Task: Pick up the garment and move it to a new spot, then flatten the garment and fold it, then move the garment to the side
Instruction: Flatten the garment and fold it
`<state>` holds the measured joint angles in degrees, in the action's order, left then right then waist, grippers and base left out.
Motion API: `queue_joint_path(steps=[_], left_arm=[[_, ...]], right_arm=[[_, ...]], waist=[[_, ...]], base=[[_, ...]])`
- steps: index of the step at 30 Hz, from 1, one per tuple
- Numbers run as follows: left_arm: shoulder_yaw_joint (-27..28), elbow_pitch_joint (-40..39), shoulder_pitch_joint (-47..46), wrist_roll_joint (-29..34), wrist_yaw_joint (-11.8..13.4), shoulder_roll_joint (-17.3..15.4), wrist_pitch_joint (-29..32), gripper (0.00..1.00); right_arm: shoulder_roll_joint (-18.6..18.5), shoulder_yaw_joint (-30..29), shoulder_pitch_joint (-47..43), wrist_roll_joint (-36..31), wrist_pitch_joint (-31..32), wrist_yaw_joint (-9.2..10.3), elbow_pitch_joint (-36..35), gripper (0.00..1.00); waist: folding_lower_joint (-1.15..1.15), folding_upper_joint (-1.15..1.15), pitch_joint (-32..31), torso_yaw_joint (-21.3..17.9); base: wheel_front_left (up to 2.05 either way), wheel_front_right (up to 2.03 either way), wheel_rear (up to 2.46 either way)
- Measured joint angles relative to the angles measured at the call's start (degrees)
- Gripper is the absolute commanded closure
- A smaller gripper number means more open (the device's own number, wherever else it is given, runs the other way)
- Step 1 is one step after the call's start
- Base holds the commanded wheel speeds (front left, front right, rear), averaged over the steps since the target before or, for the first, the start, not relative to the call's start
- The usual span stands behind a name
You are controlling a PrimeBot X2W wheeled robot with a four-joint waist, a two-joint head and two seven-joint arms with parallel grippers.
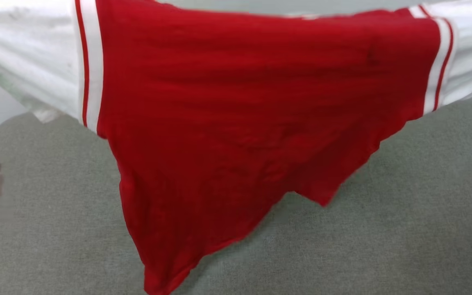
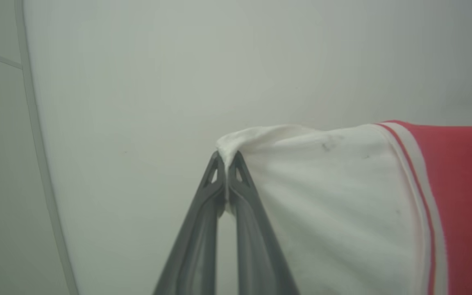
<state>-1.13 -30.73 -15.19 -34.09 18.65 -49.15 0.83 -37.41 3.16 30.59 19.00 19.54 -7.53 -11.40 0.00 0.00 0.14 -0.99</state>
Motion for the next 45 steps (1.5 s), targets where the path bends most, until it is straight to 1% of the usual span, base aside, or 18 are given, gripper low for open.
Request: queue_joint_path(steps=[3,5,9,14,17,19,23,26,30,32,34,36,39,42,43,45], left_arm=[[0.3,0.6,-2.0,-0.5,-0.9,-0.9,0.2,1.0],[0.2,1.2,-4.0,-1.4,-1.6,-0.9,0.5,1.0],[-0.6,4.2,-11.2,-2.4,-3.9,-1.7,0.9,1.0],[-3.2,11.4,-24.5,-3.0,-7.8,-2.0,1.3,1.0],[-4.8,16.3,-34.1,-2.7,-10.3,-2.4,1.6,1.0],[-6.3,19.8,-41.2,-1.9,-11.9,-2.0,1.6,1.0],[-9.8,28.2,-55.5,0.5,-14.5,0.9,0.7,1.0],[-12.2,36.3,-65.3,2.9,-16.5,3.7,-1.7,1.0],[-14.0,45.1,-74.5,5.4,-16.8,7.5,-5.6,1.0],[-15.0,49.3,-78.4,6.4,-17.9,8.8,-7.6,1.0],[-16.0,53.2,-81.0,6.7,-19.2,10.2,-9.0,1.0],[-16.9,56.8,-82.3,7.2,-19.9,11.6,-10.8,1.0],[-18.3,61.0,-82.0,7.5,-21.0,13.5,-12.9,1.0],[-20.0,63.3,-79.0,7.8,-22.0,15.3,-14.4,1.0],[-21.1,65.0,-74.3,7.8,-22.7,17.1,-15.2,1.0],[-21.8,65.5,-70.2,7.7,-23.2,18.1,-15.6,1.0]], right_arm=[[0.3,-1.2,0.7,-0.3,0.2,0.0,-0.8,1.0],[0.8,-2.3,2.4,-0.4,0.5,0.01,-1.3,1.0],[1.2,-2.5,7.1,0.1,0.8,0.01,-0.9,1.0],[0.8,-1.1,16.6,0.1,0.1,0.01,2.9,1.0],[0.4,1.0,23.7,-0.5,-1.5,0.0,6.1,1.0],[-0.4,1.9,28.8,-1.2,-2.9,-0.01,8.6,1.0],[-1.2,3.5,38.5,-2.1,-4.5,-0.01,14.3,1.0],[-1.0,4.0,45.9,-3.6,-6.0,-0.01,19.5,1.0],[0.3,5.1,54.5,-7.2,-8.8,-0.02,26.3,1.0],[1.1,5.4,58.1,-9.0,-10.2,-0.02,29.7,1.0],[1.8,5.6,61.0,-11.0,-11.7,-0.02,32.8,1.0],[2.7,5.4,62.8,-12.3,-13.5,-0.02,35.8,1.0],[4.5,5.5,63.2,-13.7,-16.1,-0.02,40.2,1.0],[5.7,6.0,61.8,-13.7,-18.4,-0.01,43.7,1.0],[6.3,7.2,57.7,-13.5,-20.5,-0.01,46.5,1.0],[6.5,8.1,54.5,-13.2,-22.1,-0.01,48.0,1.0]], waist=[[0.0,0.0,1.5,0.0],[0.0,0.0,3.0,0.0],[0.0,0.0,7.3,0.0],[0.01,0.0,14.4,0.2],[0.01,0.0,18.9,0.1],[0.01,0.0,21.9,0.1],[0.02,0.0,27.6,0.1],[0.02,0.0,31.4,0.4],[0.02,0.0,35.7,0.7],[0.02,0.0,37.6,0.9],[0.02,0.0,39.3,1.1],[0.02,0.0,40.6,1.4],[0.02,0.0,41.6,2.0],[0.02,0.0,41.3,2.4],[0.02,0.0,40.2,2.7],[0.02,0.0,39.2,2.8]], base=[[0.0,0.0,0.0],[0.0,0.0,0.0],[0.0,0.0,0.0],[0.0,0.0,0.0],[0.0,0.0,0.0],[0.0,0.0,0.0],[0.0,0.0,0.0],[0.0,0.0,0.0],[0.0,0.0,0.0],[0.0,0.0,0.0],[0.0,0.0,0.0],[0.0,0.0,0.0],[0.0,0.0,0.0],[0.0,0.0,0.0],[0.0,0.0,0.0],[0.0,0.0,0.0]])
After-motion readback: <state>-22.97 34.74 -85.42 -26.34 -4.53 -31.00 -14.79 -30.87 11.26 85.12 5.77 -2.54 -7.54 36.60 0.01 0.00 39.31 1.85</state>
